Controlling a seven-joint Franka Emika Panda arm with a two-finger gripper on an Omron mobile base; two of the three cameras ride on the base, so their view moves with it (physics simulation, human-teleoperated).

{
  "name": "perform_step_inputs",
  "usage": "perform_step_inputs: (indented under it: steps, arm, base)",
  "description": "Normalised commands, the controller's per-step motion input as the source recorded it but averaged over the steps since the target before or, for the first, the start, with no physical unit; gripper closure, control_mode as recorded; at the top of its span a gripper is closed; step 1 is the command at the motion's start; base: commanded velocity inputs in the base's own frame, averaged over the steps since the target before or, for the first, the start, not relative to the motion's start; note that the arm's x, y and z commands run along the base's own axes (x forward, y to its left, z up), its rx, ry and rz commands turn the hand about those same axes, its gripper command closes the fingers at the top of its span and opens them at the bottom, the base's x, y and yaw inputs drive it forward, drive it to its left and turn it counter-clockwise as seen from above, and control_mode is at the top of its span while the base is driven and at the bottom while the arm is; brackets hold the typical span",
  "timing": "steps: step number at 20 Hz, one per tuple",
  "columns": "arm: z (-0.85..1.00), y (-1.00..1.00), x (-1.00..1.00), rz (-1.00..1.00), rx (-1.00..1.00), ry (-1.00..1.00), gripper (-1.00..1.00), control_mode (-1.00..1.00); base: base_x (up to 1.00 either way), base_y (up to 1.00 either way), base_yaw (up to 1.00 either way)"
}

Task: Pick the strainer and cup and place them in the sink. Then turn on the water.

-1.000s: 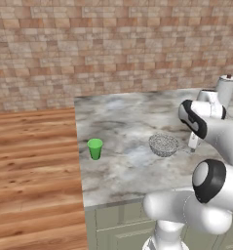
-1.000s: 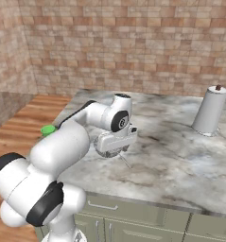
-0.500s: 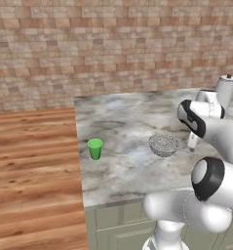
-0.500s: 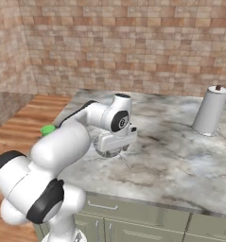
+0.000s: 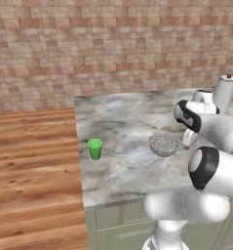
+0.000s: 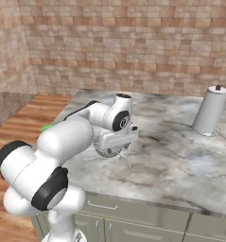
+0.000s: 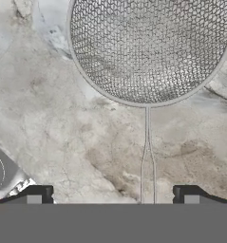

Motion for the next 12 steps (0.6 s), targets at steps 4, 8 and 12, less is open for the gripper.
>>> perform_step_inputs:
  steps: [4, 8, 12]
  arm:
    - [-0.17, 0.0, 0.25, -0.1, 0.0, -0.06, -1.0, -1.0]
    - [-0.15, 0.0, 0.12, -0.1, 0.0, -0.05, -1.0, -1.0]
    - [-0.2, 0.0, 0.01, -0.05, 0.0, 0.0, -1.0, -1.0]
  base:
    - [0.0, 0.0, 0.0]
    - [0.0, 0.0, 0.0]
    - [0.0, 0.0, 0.0]
